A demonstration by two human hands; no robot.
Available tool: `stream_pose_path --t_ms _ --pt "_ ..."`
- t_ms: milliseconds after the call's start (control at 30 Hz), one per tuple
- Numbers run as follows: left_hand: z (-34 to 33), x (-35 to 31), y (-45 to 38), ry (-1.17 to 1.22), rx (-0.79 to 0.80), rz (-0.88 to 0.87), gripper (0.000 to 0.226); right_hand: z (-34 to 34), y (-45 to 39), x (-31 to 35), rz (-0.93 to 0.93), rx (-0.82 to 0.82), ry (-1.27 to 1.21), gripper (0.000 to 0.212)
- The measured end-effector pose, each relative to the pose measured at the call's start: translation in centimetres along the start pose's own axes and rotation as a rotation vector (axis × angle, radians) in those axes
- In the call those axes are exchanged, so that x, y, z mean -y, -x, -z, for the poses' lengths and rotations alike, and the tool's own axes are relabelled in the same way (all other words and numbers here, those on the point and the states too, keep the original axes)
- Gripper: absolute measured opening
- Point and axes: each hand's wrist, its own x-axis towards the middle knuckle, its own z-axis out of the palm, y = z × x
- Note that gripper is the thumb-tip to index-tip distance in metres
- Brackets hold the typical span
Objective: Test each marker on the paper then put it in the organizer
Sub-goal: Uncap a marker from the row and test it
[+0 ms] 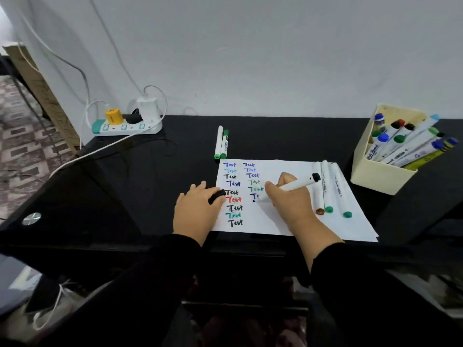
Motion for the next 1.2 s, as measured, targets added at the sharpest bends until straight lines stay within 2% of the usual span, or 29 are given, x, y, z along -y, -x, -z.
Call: stream_pose_path --t_ms 167,333,533,700,1200 --pt "-0.02 -0.05 0.13 0.003 -0.013 0.002 0.038 -0.15 0.22 -0.1 0.044 0.064 0.047 0.039" --pt "0.0 -0.16 0.28 0.018 -0.024 0.0 0.038 0.04 0.11 -0.01 0.029 0.0 0.023 0.036" --pt "-0.13 -0.11 0.5 0.031 -0.056 0.001 0.037 0.06 0.48 -0.07 0.058 0.052 0.021 0.039" --pt "-0.21 0.01 0.36 0.019 -0.057 0.004 0.039 0.14 0.47 -0.03 0.035 -0.021 0.021 0.037" --pt "-0.37 0.17 0.17 0.017 -0.054 -0.004 0.039 0.22 0.69 0.09 0.018 -0.07 -0.01 0.037"
